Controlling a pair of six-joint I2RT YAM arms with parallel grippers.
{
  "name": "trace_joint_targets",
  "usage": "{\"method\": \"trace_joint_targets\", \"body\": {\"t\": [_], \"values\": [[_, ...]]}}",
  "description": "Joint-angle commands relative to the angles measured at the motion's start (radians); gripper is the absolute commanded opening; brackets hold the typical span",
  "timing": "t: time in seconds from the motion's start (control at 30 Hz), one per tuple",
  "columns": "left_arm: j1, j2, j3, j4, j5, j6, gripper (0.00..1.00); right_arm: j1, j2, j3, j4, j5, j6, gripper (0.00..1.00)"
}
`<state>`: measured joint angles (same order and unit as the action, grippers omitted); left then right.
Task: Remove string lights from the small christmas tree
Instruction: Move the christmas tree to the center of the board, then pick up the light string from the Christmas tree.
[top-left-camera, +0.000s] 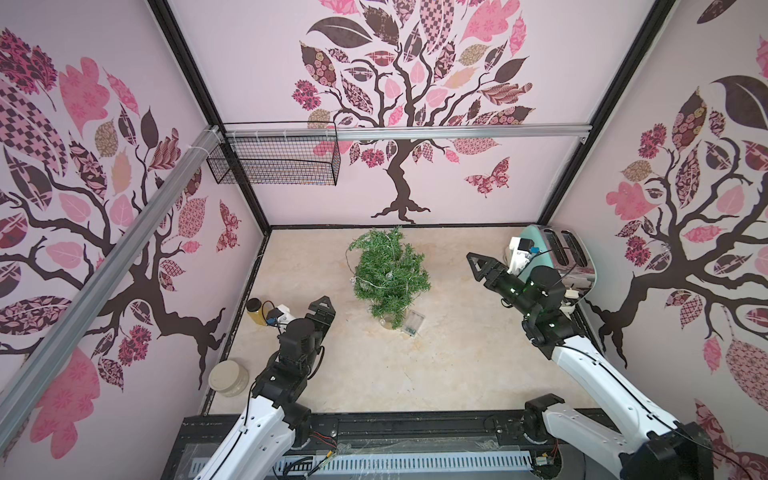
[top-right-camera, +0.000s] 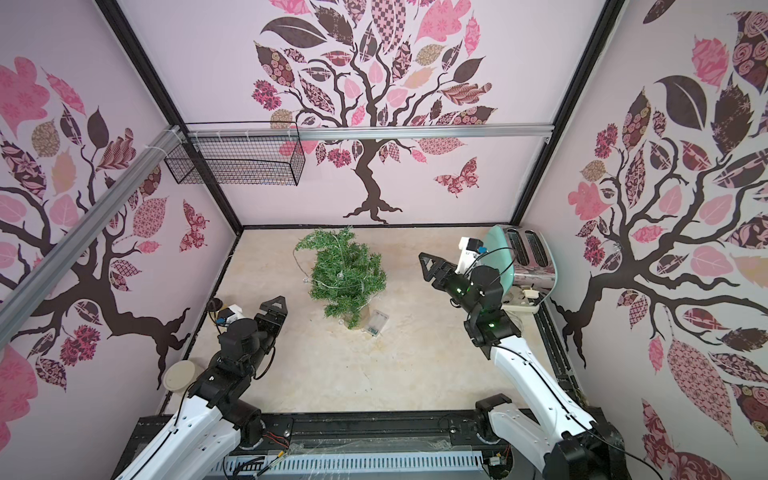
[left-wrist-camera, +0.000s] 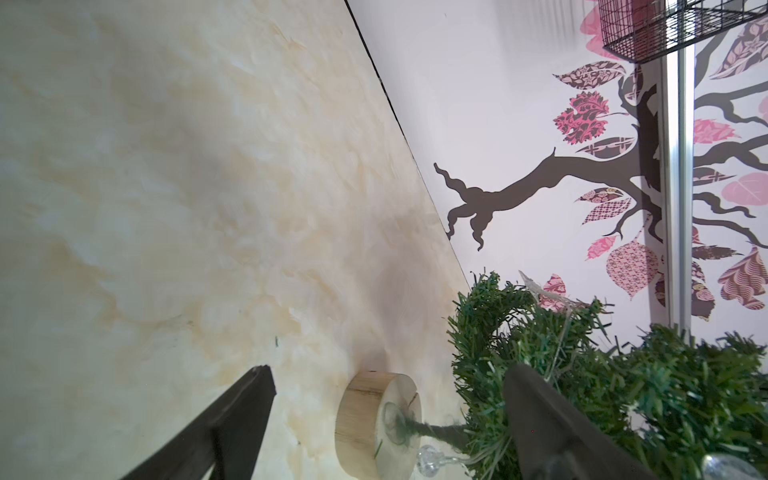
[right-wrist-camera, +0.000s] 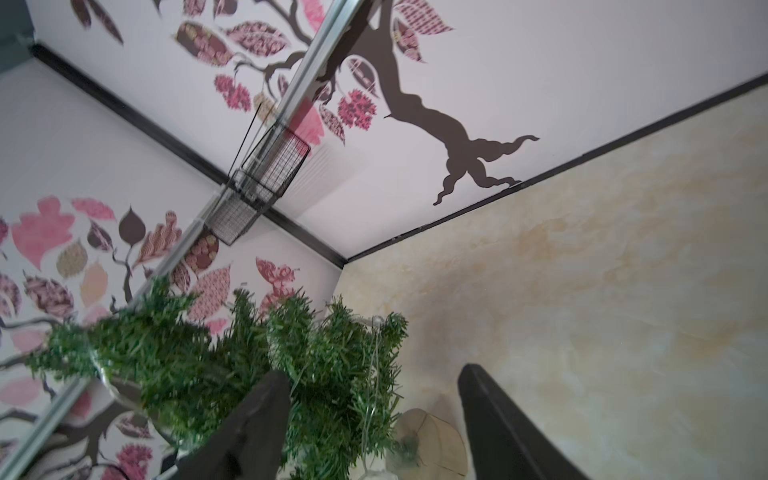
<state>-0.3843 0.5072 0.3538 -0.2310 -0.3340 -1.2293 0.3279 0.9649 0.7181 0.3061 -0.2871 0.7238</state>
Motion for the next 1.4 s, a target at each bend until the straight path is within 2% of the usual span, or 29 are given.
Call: {"method": "trace_joint_targets", "body": {"t": [0.0, 0.07, 0.2, 0.3, 0.57, 0.77, 1.17, 1.37], "values": [[0.001, -0.082, -0.004, -0.096, -0.056, 0.025, 0.97, 0.107, -0.025, 0.088, -0.068, -0.03, -0.136, 0.6], [0.001, -0.114, 0.02, -0.106, -0.06, 0.062, 0.96, 0.181, -0.019, 0.13, -0.119, -0.02, -0.207, 0.54], [0.002, -0.108, 0.088, -0.095, -0.044, 0.159, 0.96, 0.37, 0.036, 0.23, -0.21, 0.093, -0.369, 0.44], [0.001, -0.07, 0.139, -0.068, 0.016, 0.237, 0.96, 0.441, 0.106, 0.314, -0.248, 0.098, -0.416, 0.4], [0.001, 0.027, 0.192, -0.043, 0.091, 0.283, 0.96, 0.458, 0.231, 0.414, -0.239, 0.085, -0.431, 0.29], [0.001, 0.044, 0.189, -0.021, 0.107, 0.297, 0.96, 0.459, 0.299, 0.474, -0.225, 0.095, -0.437, 0.29], [0.001, 0.047, 0.177, -0.021, 0.099, 0.3, 0.97, 0.461, 0.372, 0.533, -0.188, 0.032, -0.403, 0.29], [0.001, 0.049, 0.171, -0.023, 0.091, 0.296, 0.97, 0.462, 0.393, 0.553, -0.191, 0.029, -0.399, 0.24]]}}
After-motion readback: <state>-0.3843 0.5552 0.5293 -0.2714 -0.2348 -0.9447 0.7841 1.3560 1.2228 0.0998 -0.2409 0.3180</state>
